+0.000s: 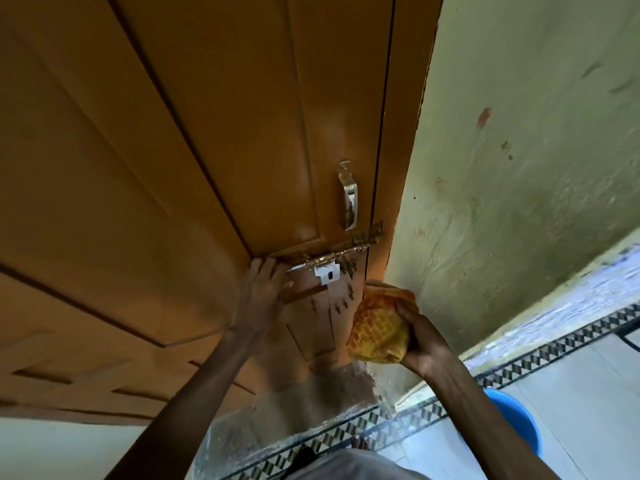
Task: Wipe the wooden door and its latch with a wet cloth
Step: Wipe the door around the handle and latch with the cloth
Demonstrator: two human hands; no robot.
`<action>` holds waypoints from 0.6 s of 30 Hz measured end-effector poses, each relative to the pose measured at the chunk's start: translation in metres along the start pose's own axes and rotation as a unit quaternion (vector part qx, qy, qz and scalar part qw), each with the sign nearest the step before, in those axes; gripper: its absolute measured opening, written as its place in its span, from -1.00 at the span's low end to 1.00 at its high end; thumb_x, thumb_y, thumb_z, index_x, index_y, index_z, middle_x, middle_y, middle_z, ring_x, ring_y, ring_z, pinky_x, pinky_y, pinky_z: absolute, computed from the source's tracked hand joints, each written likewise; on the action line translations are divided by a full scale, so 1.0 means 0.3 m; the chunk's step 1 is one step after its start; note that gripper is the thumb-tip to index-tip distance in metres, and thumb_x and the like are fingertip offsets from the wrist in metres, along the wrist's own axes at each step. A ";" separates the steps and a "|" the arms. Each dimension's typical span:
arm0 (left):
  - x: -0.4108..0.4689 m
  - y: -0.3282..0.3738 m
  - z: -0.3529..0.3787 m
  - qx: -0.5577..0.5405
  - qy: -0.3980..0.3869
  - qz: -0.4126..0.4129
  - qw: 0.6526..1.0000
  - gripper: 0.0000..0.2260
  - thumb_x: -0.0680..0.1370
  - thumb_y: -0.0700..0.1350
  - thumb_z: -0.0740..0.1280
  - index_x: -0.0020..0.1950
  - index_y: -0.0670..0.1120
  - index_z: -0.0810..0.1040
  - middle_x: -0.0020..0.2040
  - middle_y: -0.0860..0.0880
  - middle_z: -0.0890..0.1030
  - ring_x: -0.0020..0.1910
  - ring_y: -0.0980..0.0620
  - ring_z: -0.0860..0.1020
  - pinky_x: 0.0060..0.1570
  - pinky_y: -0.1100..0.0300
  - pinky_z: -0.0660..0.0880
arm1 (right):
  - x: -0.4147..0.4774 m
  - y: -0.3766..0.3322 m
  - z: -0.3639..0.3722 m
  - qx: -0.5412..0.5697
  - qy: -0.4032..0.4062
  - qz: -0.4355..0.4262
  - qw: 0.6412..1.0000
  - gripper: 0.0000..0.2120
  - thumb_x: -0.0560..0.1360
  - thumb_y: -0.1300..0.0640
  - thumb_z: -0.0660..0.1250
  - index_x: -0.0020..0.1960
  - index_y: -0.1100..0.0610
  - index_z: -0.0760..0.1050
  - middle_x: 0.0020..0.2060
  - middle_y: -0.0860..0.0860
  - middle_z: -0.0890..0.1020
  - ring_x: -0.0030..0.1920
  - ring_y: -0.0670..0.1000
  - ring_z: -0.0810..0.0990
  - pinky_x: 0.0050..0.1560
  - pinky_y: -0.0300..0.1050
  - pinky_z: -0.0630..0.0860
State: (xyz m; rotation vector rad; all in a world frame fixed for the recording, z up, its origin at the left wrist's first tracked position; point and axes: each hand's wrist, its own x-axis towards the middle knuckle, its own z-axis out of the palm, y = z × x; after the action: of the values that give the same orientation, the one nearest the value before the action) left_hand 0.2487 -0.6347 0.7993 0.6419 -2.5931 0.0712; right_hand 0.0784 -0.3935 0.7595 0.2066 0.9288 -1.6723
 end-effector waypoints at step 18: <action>0.058 0.086 -0.067 0.128 -0.100 -0.028 0.986 -0.79 0.20 -0.37 0.44 -0.20 -0.21 0.67 -0.25 -0.16 0.62 -0.23 -0.19 0.63 -0.37 0.09 0.56 | 0.093 -0.076 0.091 -0.272 0.095 -0.094 0.953 -0.65 0.60 -0.02 0.20 0.30 0.12 0.47 0.23 0.19 0.60 0.12 0.18 0.63 0.15 0.20 0.56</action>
State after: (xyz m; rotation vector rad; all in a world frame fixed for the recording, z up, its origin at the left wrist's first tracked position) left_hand 0.2321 -0.6161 0.8264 0.8519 -2.7815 0.3435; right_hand 0.0578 -0.4316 0.7722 -0.1010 1.5583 -1.5159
